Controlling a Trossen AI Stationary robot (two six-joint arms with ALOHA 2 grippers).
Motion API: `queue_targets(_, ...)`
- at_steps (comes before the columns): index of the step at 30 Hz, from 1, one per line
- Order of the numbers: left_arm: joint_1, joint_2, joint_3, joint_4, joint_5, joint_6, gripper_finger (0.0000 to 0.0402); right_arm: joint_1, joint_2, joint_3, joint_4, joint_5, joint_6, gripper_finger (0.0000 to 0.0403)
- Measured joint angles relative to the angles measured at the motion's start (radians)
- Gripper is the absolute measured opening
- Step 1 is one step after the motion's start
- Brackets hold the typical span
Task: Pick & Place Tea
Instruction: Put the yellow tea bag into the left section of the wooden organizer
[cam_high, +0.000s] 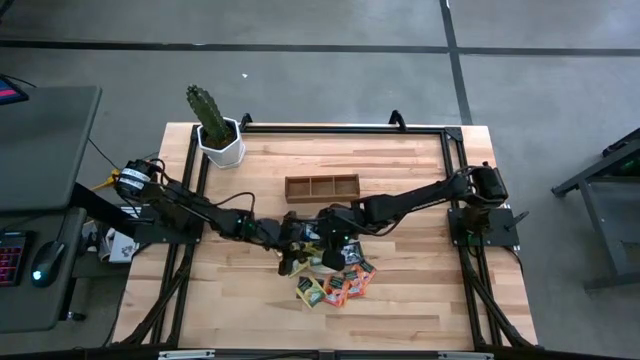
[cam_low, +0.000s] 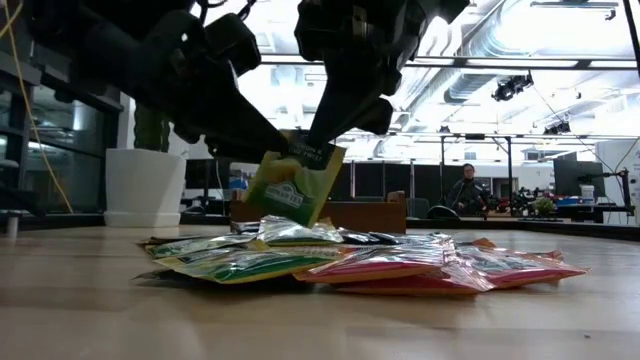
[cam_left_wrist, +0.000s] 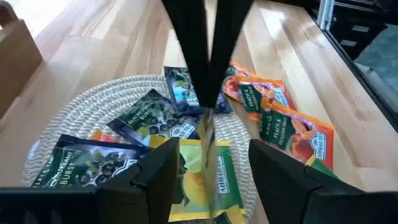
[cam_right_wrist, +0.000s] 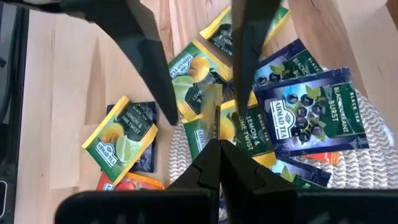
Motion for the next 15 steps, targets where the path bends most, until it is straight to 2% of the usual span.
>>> queue_targets(3,0.016,0.000,0.000,0.003,0.033,0.000,0.0179,0.000,-0.001,0.000,0.005,0.001,0.000,0.0000)
queue_targets(5,0.021,0.000,0.000,0.013,0.048,0.000,0.0155,0.000,-0.002,0.000,0.006,0.001,0.000,0.0000)
queue_targets(11,0.023,0.000,0.000,0.023,0.058,0.004,0.0022,0.000,-0.002,0.000,0.006,0.009,-0.002,0.0000)
queue_targets(15,0.023,0.000,0.000,0.022,0.074,0.010,0.0005,0.001,-0.002,0.000,0.007,0.014,-0.002,0.0000)
